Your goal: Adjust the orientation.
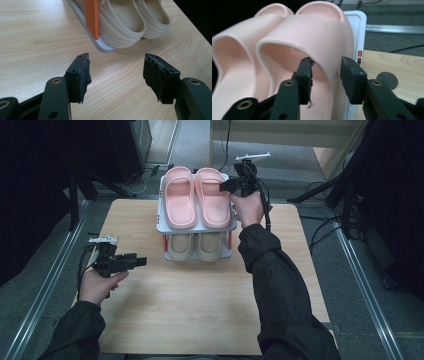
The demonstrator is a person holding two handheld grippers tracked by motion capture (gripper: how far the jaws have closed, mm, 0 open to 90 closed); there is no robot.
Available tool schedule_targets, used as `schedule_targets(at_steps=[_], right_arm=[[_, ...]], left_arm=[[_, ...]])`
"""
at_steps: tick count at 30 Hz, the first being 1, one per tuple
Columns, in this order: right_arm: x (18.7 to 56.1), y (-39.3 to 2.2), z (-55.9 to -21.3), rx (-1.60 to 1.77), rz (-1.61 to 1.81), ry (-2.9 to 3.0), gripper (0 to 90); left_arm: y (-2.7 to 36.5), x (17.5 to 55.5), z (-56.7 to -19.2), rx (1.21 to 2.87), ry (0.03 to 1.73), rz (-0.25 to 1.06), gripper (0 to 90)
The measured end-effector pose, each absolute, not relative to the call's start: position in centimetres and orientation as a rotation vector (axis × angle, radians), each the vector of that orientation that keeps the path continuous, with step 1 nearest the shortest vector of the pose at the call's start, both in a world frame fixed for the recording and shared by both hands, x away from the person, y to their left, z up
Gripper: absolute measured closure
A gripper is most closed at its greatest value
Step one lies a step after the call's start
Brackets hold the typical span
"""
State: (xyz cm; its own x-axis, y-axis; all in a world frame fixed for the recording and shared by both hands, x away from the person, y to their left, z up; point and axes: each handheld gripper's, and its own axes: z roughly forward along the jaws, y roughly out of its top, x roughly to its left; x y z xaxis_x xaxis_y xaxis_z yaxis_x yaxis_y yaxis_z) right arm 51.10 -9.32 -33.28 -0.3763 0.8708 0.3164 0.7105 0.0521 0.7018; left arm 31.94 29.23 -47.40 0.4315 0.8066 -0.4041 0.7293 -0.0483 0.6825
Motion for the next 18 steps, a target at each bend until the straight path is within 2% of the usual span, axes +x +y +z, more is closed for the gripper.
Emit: schedule_targets(at_steps=[3,4,5,7,8,11,13,18], right_arm=[[50.8,-9.6,-32.8,1.607,1.24,2.135,61.8],[50.4,-10.1,-32.3,1.582,1.262,2.138,65.9],[50.4,-10.1,-32.3,1.582,1.262,2.138,65.9],[50.0,-10.9,-31.8,1.535,1.299,2.164,77.6],[50.0,-10.9,-31.8,1.535,1.299,2.164,77.6],[49.7,-11.9,-31.6,1.497,1.297,2.169,87.2],[49.8,-12.4,-32.0,1.497,1.277,2.174,90.0],[49.9,-12.8,-33.8,1.493,1.255,2.179,90.0]], left_arm=[[29.2,31.9,-47.4,1.795,1.321,0.108,38.4],[29.2,31.9,-47.4,1.795,1.322,0.108,38.4],[29.2,31.9,-47.4,1.795,1.322,0.108,38.4],[29.2,31.9,-47.4,1.791,1.319,0.115,38.5],[29.2,31.9,-47.4,1.791,1.319,0.115,38.5],[29.2,31.9,-47.3,1.781,1.318,0.117,38.5],[29.2,31.9,-47.3,1.783,1.318,0.117,38.5],[29.3,31.9,-47.4,1.784,1.317,0.112,38.5]])
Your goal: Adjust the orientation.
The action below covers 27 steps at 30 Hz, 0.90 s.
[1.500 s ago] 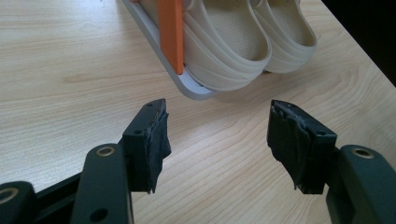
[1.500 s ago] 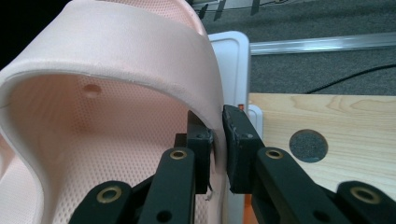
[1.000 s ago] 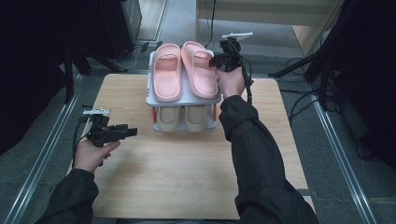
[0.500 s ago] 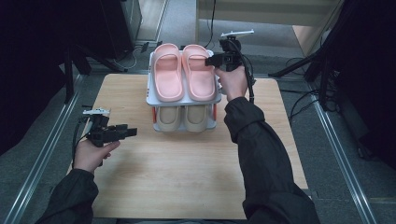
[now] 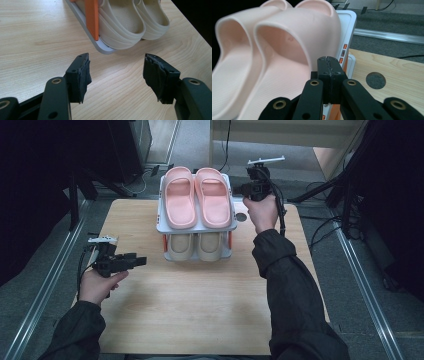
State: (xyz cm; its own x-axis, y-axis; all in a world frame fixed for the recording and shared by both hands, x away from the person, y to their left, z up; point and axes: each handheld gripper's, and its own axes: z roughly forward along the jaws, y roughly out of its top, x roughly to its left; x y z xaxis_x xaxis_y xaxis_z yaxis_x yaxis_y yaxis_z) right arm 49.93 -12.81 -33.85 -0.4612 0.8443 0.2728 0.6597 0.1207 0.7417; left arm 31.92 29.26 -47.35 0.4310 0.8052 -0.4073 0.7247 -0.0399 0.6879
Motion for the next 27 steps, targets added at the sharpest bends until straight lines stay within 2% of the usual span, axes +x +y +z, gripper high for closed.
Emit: schedule_targets(at_steps=[5,27], right_arm=[[49.7,-12.0,-35.0,1.447,1.243,2.219,90.0],[48.6,-11.4,-35.4,1.451,1.296,2.225,90.0]], left_arm=[[29.4,32.0,-47.4,1.782,1.32,0.109,38.4],[29.2,32.0,-47.5,1.792,1.317,0.098,38.4]])
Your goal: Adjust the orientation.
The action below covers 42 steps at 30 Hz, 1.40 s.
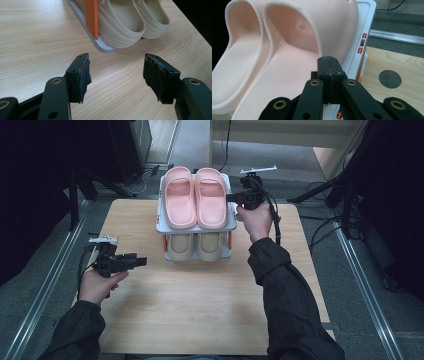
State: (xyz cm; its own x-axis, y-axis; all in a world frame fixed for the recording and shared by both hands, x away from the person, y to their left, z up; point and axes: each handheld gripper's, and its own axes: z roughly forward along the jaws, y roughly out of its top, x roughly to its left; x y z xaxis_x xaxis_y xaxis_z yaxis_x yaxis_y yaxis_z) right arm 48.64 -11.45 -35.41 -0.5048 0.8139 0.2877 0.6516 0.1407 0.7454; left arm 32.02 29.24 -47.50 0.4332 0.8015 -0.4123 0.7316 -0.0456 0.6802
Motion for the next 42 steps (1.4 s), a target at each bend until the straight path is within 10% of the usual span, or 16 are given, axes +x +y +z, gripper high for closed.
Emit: schedule_targets(at_steps=[24,42], right_arm=[[46.3,-13.6,-35.6,1.392,1.367,2.207,87.1],[40.1,-18.3,-39.2,1.312,1.431,2.242,66.8]], left_arm=[[29.0,32.2,-47.7,1.791,1.314,0.089,37.8],[27.4,34.0,-47.8,1.822,1.277,0.062,37.3]])
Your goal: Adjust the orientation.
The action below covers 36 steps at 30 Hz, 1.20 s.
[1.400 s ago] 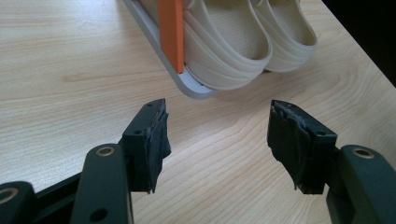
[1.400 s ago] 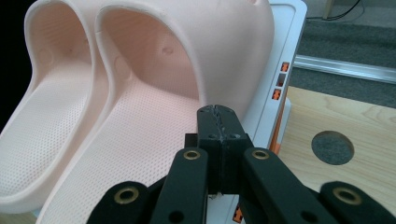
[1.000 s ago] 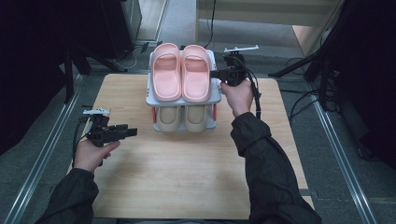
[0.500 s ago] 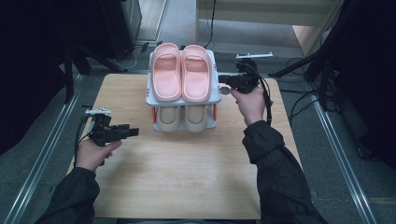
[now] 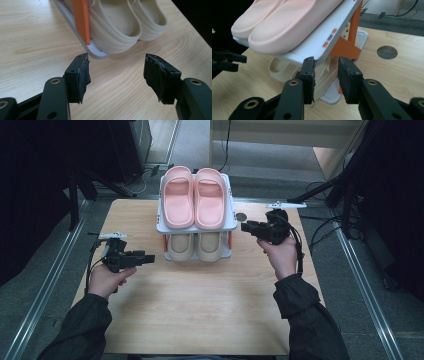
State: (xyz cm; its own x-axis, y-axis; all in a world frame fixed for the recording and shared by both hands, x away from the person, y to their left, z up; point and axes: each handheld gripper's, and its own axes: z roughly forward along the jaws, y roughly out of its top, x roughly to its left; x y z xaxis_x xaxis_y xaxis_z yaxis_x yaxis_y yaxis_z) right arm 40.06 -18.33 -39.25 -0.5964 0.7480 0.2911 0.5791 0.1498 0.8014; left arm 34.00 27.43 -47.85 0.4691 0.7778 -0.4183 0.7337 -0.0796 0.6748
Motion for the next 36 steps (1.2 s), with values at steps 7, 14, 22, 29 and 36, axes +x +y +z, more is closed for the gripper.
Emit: schedule_targets(at_steps=[7,14,22,29,36], right_arm=[[38.3,-18.9,-41.3,1.284,1.439,2.25,63.2],[37.3,-18.9,-42.7,1.262,1.437,2.266,60.7],[36.1,-18.7,-43.9,1.246,1.444,2.287,60.2],[35.4,-18.5,-45.1,1.232,1.443,2.311,60.2],[34.5,-18.6,-46.1,1.232,1.447,2.323,60.3]], left_arm=[[26.5,34.7,-48.0,1.851,1.264,0.048,37.2],[25.9,35.1,-48.0,1.864,1.255,0.044,37.2],[25.5,35.3,-48.0,1.875,1.243,0.039,37.3],[25.5,35.3,-48.1,1.874,1.249,0.039,37.3],[25.3,35.3,-48.2,1.877,1.246,0.035,37.3]])
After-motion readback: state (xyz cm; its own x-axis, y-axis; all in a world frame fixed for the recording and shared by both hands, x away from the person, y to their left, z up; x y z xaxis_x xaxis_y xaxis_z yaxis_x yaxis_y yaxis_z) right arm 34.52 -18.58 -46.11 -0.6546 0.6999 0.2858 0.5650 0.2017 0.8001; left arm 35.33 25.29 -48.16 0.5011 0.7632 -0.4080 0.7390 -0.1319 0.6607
